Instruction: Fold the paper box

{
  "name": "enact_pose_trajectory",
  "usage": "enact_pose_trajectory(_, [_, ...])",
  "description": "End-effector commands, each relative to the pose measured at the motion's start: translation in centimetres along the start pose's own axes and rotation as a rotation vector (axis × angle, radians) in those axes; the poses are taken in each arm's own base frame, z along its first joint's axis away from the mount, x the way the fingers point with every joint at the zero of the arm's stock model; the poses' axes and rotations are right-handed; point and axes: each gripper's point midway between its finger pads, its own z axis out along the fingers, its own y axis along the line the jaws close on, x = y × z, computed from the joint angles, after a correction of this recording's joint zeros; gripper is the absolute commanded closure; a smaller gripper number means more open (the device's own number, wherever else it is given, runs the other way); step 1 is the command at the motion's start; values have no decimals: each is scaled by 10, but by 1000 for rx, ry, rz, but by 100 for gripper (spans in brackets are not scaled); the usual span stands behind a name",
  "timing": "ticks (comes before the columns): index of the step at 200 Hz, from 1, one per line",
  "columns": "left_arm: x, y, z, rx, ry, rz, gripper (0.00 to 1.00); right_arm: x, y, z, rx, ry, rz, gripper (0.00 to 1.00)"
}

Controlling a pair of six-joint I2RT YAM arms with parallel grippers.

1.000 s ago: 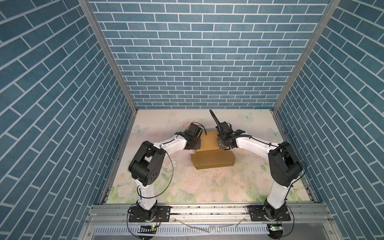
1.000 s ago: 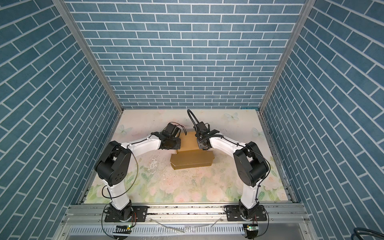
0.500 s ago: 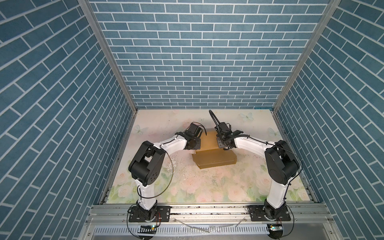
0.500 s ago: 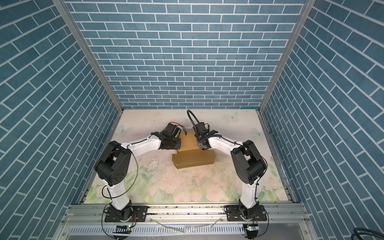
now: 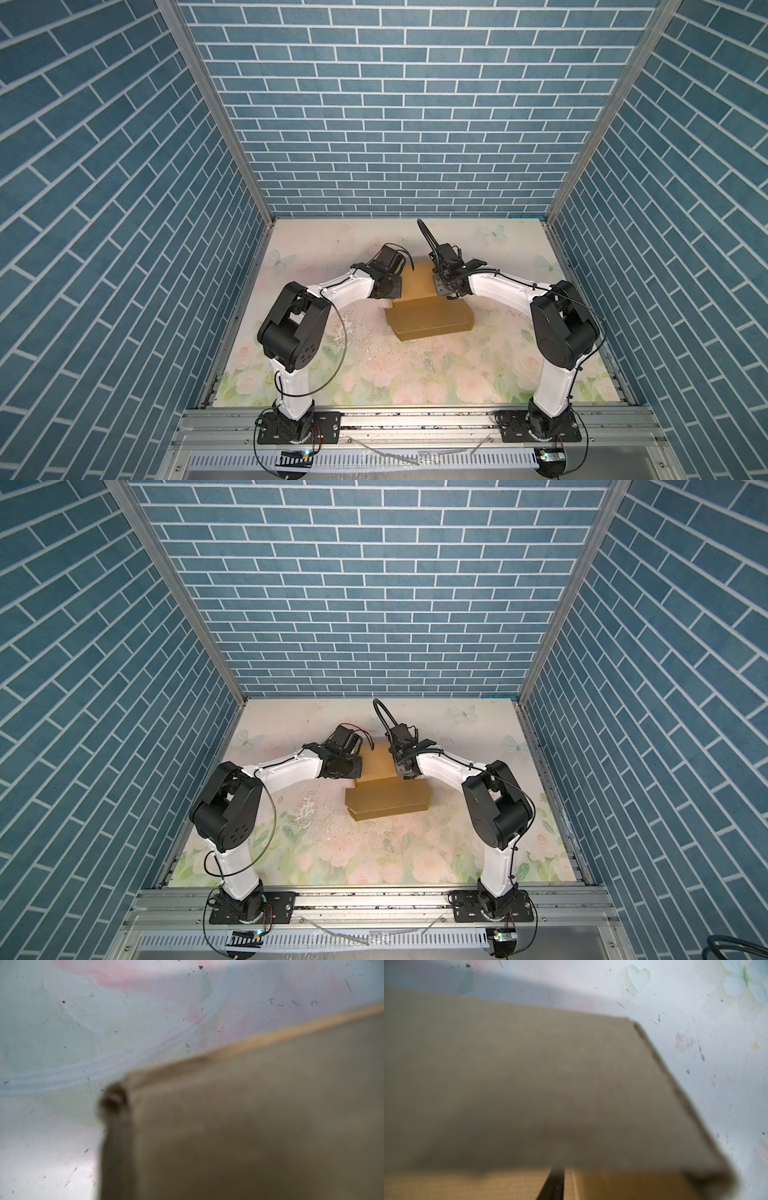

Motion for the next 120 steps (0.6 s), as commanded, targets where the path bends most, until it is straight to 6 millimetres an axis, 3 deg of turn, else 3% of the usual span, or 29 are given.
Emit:
enact_pose_trajectory(1, [0, -4, 1, -2, 10, 15, 81, -19, -2, -27, -32, -59, 25, 67])
enact_pose_trajectory(42, [-1, -2, 0, -7, 6, 12, 79, -22, -11, -35, -43, -74, 56, 66])
enact_pose_trajectory(120, [-5, 2, -3, -18, -1, 9, 72, -18, -12, -24, -67, -58, 81, 69])
